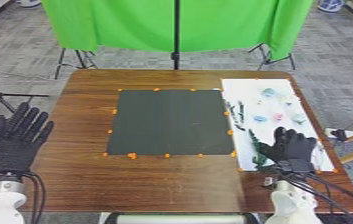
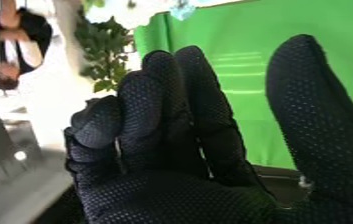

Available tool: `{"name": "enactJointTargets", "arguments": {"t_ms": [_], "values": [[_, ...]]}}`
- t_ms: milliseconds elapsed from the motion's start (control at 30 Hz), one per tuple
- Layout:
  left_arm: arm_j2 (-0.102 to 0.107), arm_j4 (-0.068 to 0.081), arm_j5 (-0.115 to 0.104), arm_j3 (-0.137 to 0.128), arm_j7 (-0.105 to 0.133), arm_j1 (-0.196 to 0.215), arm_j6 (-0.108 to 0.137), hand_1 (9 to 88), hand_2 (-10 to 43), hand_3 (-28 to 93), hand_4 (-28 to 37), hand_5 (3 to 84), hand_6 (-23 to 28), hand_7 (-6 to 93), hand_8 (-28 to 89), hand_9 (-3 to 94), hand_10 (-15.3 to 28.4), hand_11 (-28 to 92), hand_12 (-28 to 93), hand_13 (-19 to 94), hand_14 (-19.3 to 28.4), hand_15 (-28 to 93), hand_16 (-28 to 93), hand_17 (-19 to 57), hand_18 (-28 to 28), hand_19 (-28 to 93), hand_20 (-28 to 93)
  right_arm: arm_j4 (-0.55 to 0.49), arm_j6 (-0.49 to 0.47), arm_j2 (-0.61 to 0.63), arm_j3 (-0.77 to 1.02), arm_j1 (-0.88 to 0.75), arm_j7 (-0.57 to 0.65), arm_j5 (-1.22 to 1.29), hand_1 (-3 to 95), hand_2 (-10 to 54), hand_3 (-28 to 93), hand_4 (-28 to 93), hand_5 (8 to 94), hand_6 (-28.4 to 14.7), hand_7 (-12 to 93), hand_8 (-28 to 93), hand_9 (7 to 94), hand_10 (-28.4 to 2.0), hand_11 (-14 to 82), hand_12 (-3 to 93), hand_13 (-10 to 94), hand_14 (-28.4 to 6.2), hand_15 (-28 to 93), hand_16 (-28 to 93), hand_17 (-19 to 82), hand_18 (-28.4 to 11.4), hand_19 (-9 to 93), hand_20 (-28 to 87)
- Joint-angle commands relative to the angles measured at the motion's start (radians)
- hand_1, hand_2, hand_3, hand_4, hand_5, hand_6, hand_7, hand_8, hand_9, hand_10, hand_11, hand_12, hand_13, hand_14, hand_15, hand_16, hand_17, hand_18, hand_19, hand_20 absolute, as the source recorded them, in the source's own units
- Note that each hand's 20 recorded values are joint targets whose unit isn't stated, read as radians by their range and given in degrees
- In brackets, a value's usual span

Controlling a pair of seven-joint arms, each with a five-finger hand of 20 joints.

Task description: Arrange flowers

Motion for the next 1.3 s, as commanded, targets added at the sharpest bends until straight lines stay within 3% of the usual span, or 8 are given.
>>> {"name": "enactJointTargets", "arguments": {"t_ms": [33, 267, 600, 867, 967, 1167, 1200, 1300], "values": [[-0.013, 0.005, -0.002, 0.002, -0.005, 0.024, -0.013, 25.9, 15.2, 74, -28.3, 46.5, 7.0, 13.0, -10, 39.2, 13.6, 20, 11, 29, 14.6, 37, -6, -4.7, 15.2, 36, 14, 0.013, -0.032, -0.024, 0.007, -0.016, -0.015, 0.030, 39.2, -9.5, 79, -28, 60.6, -8.5, 27, -12, 55.3, -23.1, 50.5, 28.1, 50, -24.0, 79, 32, 31, -28.4, 92, 46], [-0.011, 0.008, -0.002, 0.004, -0.008, 0.021, -0.014, 25.9, 15.1, 74, -28.3, 46.5, 7.1, 12.9, -10, 39.4, 13.6, 20, 11, 29, 14.8, 37, -6, -4.7, 15.3, 36, 14, 0.030, -0.106, -0.040, 0.009, -0.005, -0.034, 0.047, 37.1, -9.5, 76, -28, 61.9, -8.9, 24, -12, 55.9, -23.0, 50.3, 28.3, 50, -24.1, 79, 33, 31, -28.4, 92, 47], [-0.010, 0.014, -0.001, 0.003, -0.013, 0.012, -0.006, 26.0, 15.2, 74, -28.3, 46.5, 7.1, 13.1, -10, 39.7, 13.8, 20, 11, 29, 14.9, 38, -6, -4.7, 15.3, 36, 14, 0.098, -0.112, -0.055, 0.007, 0.005, -0.088, 0.057, 38.8, -9.5, 75, -28, 59.0, -8.4, 25, -11, 55.4, -22.0, 51.2, 28.6, 50, -23.5, 80, 34, 31, -28.4, 91, 46], [-0.016, 0.014, -0.005, 0.009, -0.022, 0.018, -0.009, 26.0, 15.3, 73, -28.3, 46.6, 7.1, 13.3, -10, 40.0, 14.0, 20, 11, 30, 15.1, 38, -6, -4.8, 15.3, 36, 14, 0.137, -0.214, -0.061, -0.013, -0.006, -0.116, 0.056, 44.3, -9.5, 81, -28, 60.9, -5.9, 41, -14, 57.1, -20.7, 53.4, 29.0, 52, -22.2, 79, 34, 30, -28.4, 91, 44], [-0.017, 0.012, -0.004, 0.004, -0.024, 0.021, -0.007, 26.0, 15.3, 73, -28.3, 46.7, 7.1, 13.4, -10, 40.1, 14.1, 20, 11, 30, 15.3, 38, -6, -4.8, 15.3, 36, 14, 0.156, -0.232, -0.051, -0.028, -0.011, -0.139, 0.040, 47.9, -9.5, 79, -28, 61.1, -4.9, 44, 1, 59.2, -20.1, 53.3, 29.4, 52, -21.4, 79, 35, 30, -28.2, 90, 43], [-0.019, 0.015, -0.003, 0.010, -0.034, 0.017, -0.015, 25.9, 15.3, 73, -28.3, 46.8, 7.1, 13.5, -10, 40.1, 14.1, 20, 11, 30, 15.3, 38, -6, -4.8, 15.4, 37, 14, 0.192, -0.220, -0.015, -0.048, -0.014, -0.214, 0.006, 57.2, -9.5, 71, -28, 60.3, -3.2, 54, 10, 62.1, -17.5, 46.8, 39.2, 54, -20.0, 78, 36, 31, -27.9, 90, 42], [-0.018, 0.016, -0.006, 0.013, -0.033, 0.014, -0.011, 25.9, 15.3, 73, -28.3, 46.7, 7.1, 13.5, -10, 40.1, 14.1, 20, 11, 30, 15.3, 38, -6, -4.8, 15.4, 37, 14, 0.192, -0.225, -0.017, -0.035, -0.017, -0.263, 0.008, 58.9, -9.5, 69, -28, 61.9, -2.8, 55, 11, 64.2, -16.5, 43.2, 42.6, 55, -19.3, 77, 36, 32, -27.6, 90, 41], [-0.021, 0.016, -0.004, 0.012, -0.032, 0.018, -0.011, 25.9, 15.3, 73, -28.3, 46.6, 7.2, 13.4, -10, 40.1, 14.1, 20, 11, 30, 15.3, 38, -6, -4.8, 15.4, 37, 14, 0.198, -0.190, -0.013, -0.041, -0.012, -0.252, 0.008, 62.6, -9.5, 67, -28, 70.5, -2.0, 48, 11, 74.6, -13.4, 29.6, 48.3, 61, -16.0, 71, 43, 34, -26.4, 89, 41]]}}
